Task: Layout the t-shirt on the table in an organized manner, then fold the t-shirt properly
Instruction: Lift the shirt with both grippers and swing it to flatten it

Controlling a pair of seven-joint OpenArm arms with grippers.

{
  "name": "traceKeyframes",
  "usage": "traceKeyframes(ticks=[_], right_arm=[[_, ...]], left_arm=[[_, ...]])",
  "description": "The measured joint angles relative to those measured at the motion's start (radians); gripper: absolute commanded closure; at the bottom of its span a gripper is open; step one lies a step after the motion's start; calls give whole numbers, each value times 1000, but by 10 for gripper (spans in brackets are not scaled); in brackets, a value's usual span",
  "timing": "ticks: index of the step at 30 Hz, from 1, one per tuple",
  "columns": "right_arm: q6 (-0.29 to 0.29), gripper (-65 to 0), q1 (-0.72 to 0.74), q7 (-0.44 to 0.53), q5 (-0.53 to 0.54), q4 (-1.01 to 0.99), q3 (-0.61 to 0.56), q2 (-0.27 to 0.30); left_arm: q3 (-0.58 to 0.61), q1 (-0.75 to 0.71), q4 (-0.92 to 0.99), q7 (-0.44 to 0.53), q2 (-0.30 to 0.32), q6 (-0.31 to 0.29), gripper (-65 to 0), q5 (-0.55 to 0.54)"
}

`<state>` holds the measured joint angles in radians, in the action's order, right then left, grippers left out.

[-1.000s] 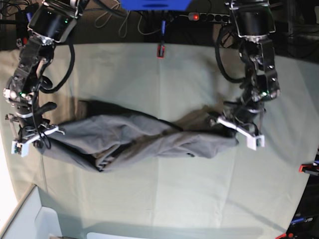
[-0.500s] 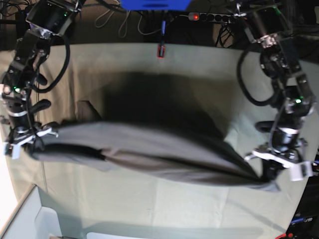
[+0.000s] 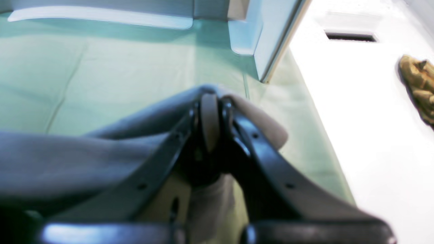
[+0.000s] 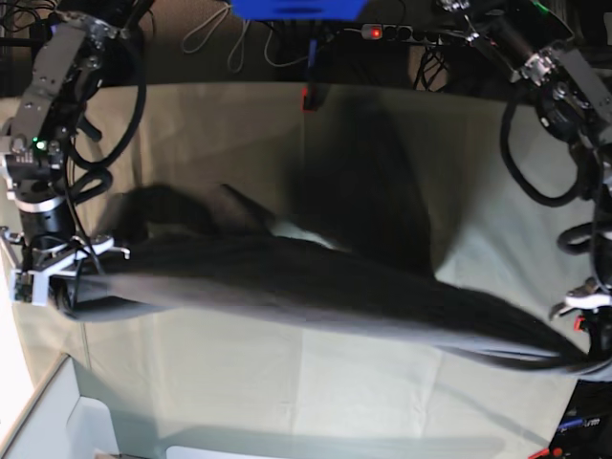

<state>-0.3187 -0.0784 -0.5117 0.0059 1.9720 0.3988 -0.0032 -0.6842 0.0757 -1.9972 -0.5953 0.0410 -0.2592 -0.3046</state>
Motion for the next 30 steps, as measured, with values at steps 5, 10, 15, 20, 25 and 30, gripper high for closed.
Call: traceKeyframes(ticks=[5,10,15,20,25,30], right_arm=[[0,0,6,0,0,0,0,0],[1,0,71,4,-8,-14,-21,1],[0,0,152,3,-3,-114,-75,1],[0,0,278,-2,-16,-280,-78,3],[0,0,364,5,-13,-427,-79,26],[0,-193,415,8,-77,-580,-79,45]], left_arm=[[-1,0,1,0,0,0,0,0],[95,40,58,8,3,8,0,9],[180,184,236,16,0,-2,0,3],[196,322,507,5,6,11,-1,14],[199,456,776,23,44,8,-107,11],[196,496,950,16,75,8,-324,5]])
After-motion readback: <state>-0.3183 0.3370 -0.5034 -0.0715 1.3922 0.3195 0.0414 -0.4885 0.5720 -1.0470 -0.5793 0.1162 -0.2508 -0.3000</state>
